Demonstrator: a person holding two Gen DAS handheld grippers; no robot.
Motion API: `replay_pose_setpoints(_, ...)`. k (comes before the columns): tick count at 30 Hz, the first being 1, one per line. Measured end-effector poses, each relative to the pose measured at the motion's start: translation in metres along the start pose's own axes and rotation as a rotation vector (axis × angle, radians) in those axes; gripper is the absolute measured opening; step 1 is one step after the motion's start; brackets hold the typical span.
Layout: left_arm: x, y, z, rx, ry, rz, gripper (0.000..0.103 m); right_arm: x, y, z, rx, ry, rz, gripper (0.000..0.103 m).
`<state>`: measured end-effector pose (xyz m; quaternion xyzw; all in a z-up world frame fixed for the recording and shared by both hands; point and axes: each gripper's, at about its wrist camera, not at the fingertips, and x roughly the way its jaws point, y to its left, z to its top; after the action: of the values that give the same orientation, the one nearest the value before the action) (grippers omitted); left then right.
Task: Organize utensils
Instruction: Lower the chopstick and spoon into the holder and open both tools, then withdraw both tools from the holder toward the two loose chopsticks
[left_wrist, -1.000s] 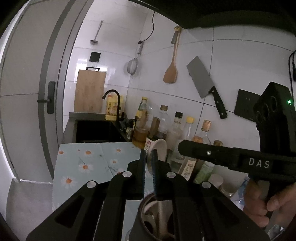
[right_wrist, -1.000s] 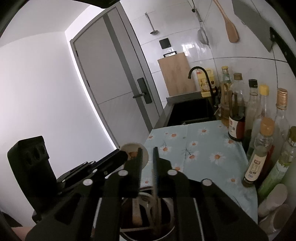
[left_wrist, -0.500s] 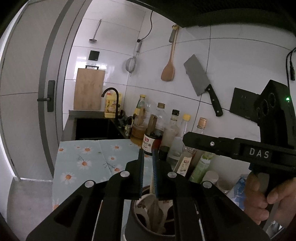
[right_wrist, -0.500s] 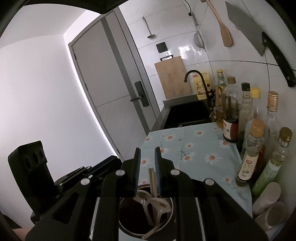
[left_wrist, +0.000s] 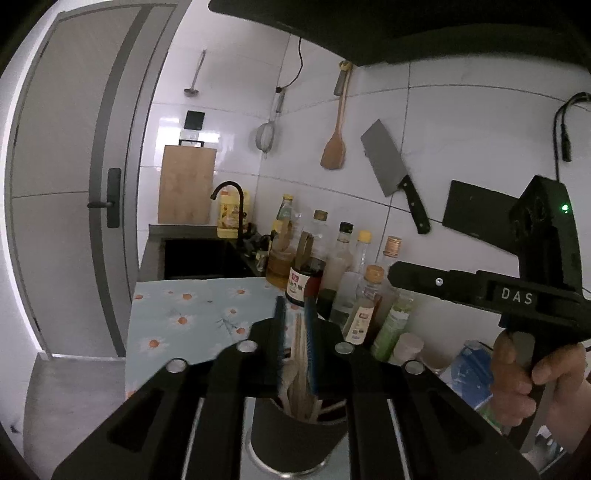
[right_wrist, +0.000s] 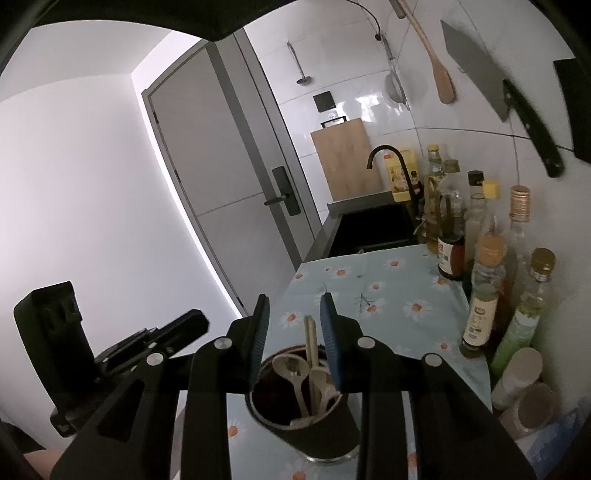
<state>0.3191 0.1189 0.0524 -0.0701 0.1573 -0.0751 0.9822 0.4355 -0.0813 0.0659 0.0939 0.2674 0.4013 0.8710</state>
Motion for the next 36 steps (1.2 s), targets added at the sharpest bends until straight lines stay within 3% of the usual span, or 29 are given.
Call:
replay_pose_setpoints(10,-0.046,-0.020,-0.016,-0.018,0.043,0.003,0.021,-0.042,0.008,-0.040,-0.056,0.065,-0.053,0.030)
replay_pose_setpoints(24,-0.061,-0.032,-0.065,-0.120,0.245,0.021,0.024,-0.038,0.007,-0.111,-0.012,0.287,-0.053,0.030)
replay_pose_setpoints(26,-0.065,-0.032,-0.074,-0.124,0.279,0.026,0.024,-0.037,0.008,-0.121,-0.018,0.318,-0.059,0.030)
replay_pose_setpoints(29,-0.067,-0.030,-0.089,-0.160,0.351,0.021,0.037,-0.036,0.008,-0.137,-0.017,0.373,-0.059,0.032)
replay_pose_setpoints(36,-0.068,-0.028,-0.134,-0.230,0.539,0.010,0.037,-0.032,0.010,-0.170,0.014,0.519,-0.088,0.036)
